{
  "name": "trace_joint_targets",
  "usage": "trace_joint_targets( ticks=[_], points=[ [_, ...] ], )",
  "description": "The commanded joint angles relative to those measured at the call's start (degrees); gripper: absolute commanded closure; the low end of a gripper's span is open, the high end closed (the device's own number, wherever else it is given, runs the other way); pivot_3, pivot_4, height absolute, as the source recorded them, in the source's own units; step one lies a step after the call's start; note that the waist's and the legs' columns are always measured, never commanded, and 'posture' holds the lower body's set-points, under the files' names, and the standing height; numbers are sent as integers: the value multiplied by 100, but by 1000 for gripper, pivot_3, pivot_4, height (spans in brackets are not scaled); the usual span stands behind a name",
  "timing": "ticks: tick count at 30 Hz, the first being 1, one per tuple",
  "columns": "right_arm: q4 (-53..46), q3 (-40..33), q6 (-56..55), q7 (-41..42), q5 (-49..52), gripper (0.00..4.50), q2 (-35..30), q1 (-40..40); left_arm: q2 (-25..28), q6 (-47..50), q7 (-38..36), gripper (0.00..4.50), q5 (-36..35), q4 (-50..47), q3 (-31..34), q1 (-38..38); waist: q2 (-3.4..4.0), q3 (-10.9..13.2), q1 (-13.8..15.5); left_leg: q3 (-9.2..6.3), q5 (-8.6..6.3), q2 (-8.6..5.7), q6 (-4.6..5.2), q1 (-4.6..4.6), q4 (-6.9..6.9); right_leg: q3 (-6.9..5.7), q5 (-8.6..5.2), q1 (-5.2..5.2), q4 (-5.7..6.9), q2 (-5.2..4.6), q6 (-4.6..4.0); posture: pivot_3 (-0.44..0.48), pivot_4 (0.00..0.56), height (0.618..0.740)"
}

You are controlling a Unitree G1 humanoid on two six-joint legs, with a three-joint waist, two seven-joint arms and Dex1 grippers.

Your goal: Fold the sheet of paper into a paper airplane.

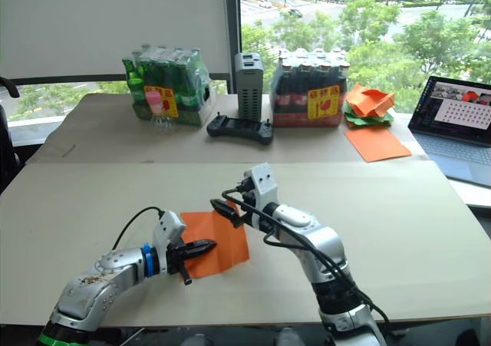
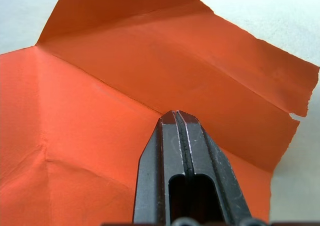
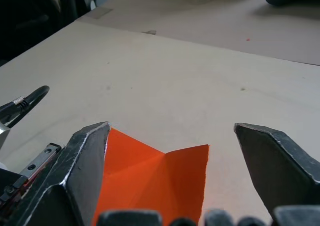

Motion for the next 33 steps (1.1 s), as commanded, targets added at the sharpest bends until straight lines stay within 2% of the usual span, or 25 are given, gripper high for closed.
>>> trace_joint_targets(
  ticks=[1,6,9,13,33],
  points=[
    [78,-89,50,-87,-96,30,74,-190,-11,63,109,4500,-35,-166,113,-16,0,0,-1,0,0,0,0,0,0,0,0,0,0,0,0,0,150,740],
    [217,-58,161,-116,-183,30,100,-190,-13,95,188,4500,-60,-256,143,38,0,0,-4,0,0,0,0,0,-1,0,0,0,0,0,0,0,150,740],
    [199,-29,198,-44,-202,826,103,-145,-11,117,228,4500,-68,-291,178,69,0,0,-6,0,0,0,0,0,-1,0,0,0,0,0,0,0,150,740],
    [194,8,274,-13,-216,2180,112,-137,-10,138,250,4500,-71,-319,200,84,0,0,-7,0,0,0,0,0,-1,0,0,0,0,0,0,0,150,740],
    [170,132,404,174,-260,2180,108,-76,-12,100,306,4500,-44,-285,228,33,0,0,-7,0,0,0,0,0,-1,0,0,0,0,0,0,0,150,740]
  ],
)
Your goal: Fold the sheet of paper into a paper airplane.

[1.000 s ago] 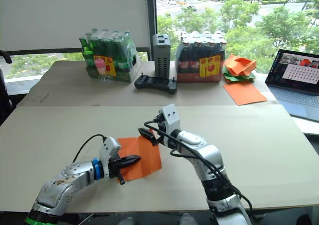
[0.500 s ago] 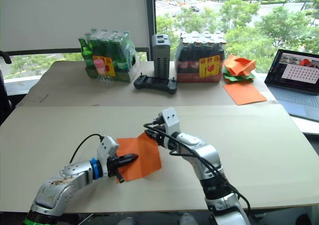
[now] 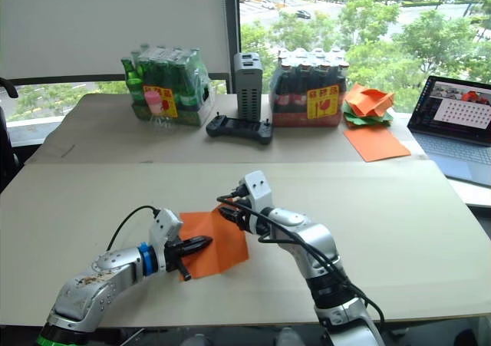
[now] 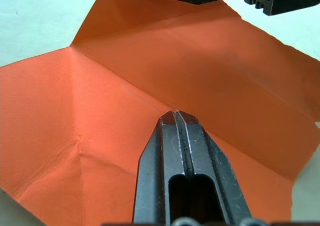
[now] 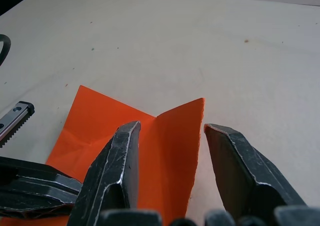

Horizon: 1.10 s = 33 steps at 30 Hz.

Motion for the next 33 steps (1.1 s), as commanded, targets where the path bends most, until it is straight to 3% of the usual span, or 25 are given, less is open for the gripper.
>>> trace_joint_targets(
  ticks=[1,6,13,20,29,33],
  points=[
    [-177,-18,-55,56,-31,2747,-2,-32,6,-27,15,4500,-39,-151,99,-20,0,0,-1,0,0,0,0,0,0,0,0,0,0,0,0,0,150,740],
    [-219,73,-116,115,-136,4431,-109,14,7,-26,23,4500,-37,-165,100,-7,0,0,1,0,0,0,0,0,0,0,0,0,0,0,0,0,150,740],
    [-495,565,-580,534,-535,4470,-582,113,24,-21,6,4500,-41,-165,107,8,0,0,1,0,0,0,0,0,0,0,0,0,-1,0,0,0,150,740],
    [-737,1346,-2295,1078,-1550,4470,-1216,173,36,-27,-11,4500,-24,-121,103,-10,-1,0,2,0,0,0,0,-1,1,-1,0,0,-2,-1,0,0,150,740],
    [208,2366,-4730,1160,-3660,4470,-1949,140,0,3,39,4500,-31,-126,119,-63,-2,0,7,0,0,-1,0,0,2,-1,0,2,-4,-1,0,0,150,740],
    [568,2480,-5143,1116,-4234,4470,-1937,124,-63,66,143,4500,-83,-175,168,-90,-2,-1,9,0,0,-1,0,0,2,-1,0,2,-5,-1,0,0,150,740]
  ],
)
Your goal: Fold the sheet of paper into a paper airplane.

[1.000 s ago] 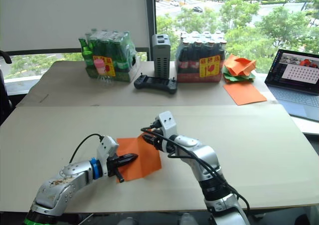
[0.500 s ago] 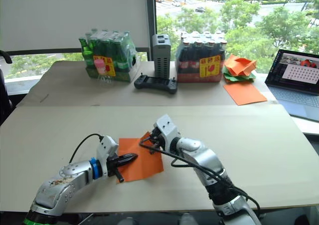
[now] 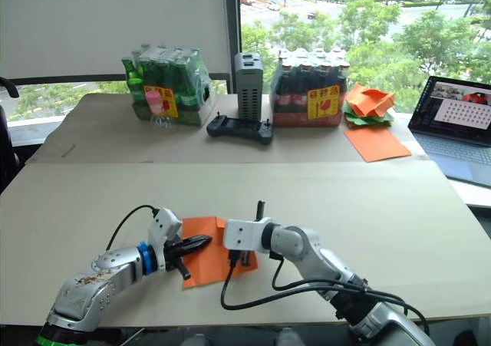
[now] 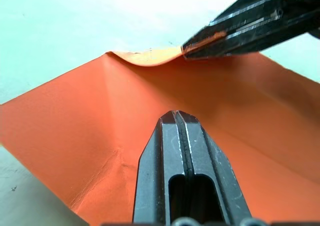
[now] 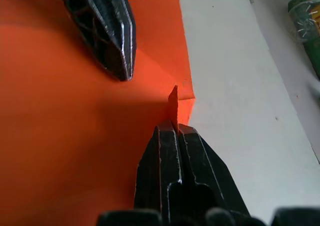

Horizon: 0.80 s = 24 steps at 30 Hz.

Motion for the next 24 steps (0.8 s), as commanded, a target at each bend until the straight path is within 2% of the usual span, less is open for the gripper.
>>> trace_joint_targets(
  ticks=[1,5,15,20,24],
  points=[
    [174,43,-462,-77,-491,4470,16,-103,-50,61,87,4500,-95,-189,139,-78,-1,-1,0,0,0,0,0,1,0,0,0,1,0,0,0,0,150,740],
    [412,58,-824,-47,-833,4470,41,-156,-176,215,245,4500,-230,-241,303,-174,-1,-1,-4,0,0,0,0,15,0,0,0,14,0,1,0,0,150,740],
    [546,-147,-1010,106,-975,4470,214,-66,-756,829,857,4500,-738,-256,653,-779,-4,-3,7,0,0,0,0,23,5,0,1,26,2,0,0,0,150,740],
    [507,-224,-982,164,-1017,4470,283,-3,-727,791,892,4500,-632,-101,525,-925,-4,-3,3,0,0,-1,-1,22,5,0,1,25,1,0,1,0,150,740],
    [479,-285,-960,182,-1045,4470,324,44,-567,862,815,4500,-762,-42,724,-1019,-4,-3,3,0,0,-1,-1,22,5,0,1,25,0,0,1,0,150,740]
  ],
)
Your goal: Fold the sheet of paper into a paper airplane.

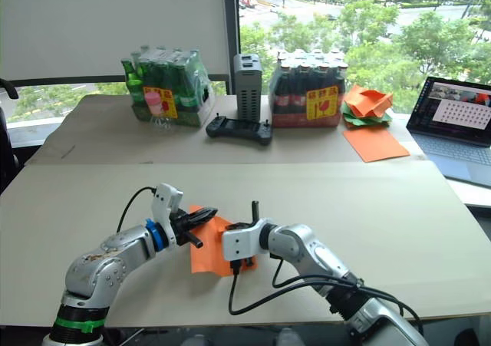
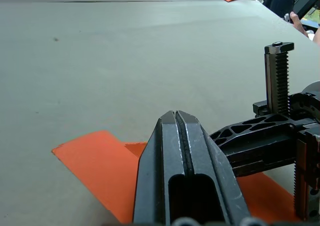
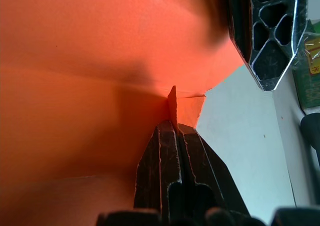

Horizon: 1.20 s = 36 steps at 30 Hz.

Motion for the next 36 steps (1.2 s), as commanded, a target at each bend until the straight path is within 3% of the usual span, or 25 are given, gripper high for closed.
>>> trace_joint_targets(
  ticks=[1,9,18,28,36],
  points=[
    [-53,-38,-15,108,-41,4470,37,96,210,60,-106,4500,-151,-49,293,-148,0,0,-2,0,0,0,0,0,0,0,0,0,0,0,0,0,150,740],
    [-62,-119,-18,150,-94,4470,100,171,774,215,-464,4500,-510,96,839,-398,0,0,-6,0,0,0,0,0,0,0,0,-1,0,0,0,0,150,740],
    [-88,-175,4,172,-118,4470,121,215,615,495,-329,4500,-890,-12,773,-1120,-1,0,-12,0,1,0,-1,-1,0,0,0,0,0,0,0,0,150,740],
    [-145,-217,67,171,-156,4470,178,263,638,-105,-559,4500,147,208,-584,-1048,-1,0,-5,0,3,0,-5,-1,1,0,0,0,-1,0,0,0,150,740],
    [-186,-271,112,170,-201,4470,212,310,518,-607,-656,4500,855,900,-1124,-900,-1,0,-1,0,3,-1,-4,-3,2,0,0,-1,-1,0,0,0,150,740]
  ],
)
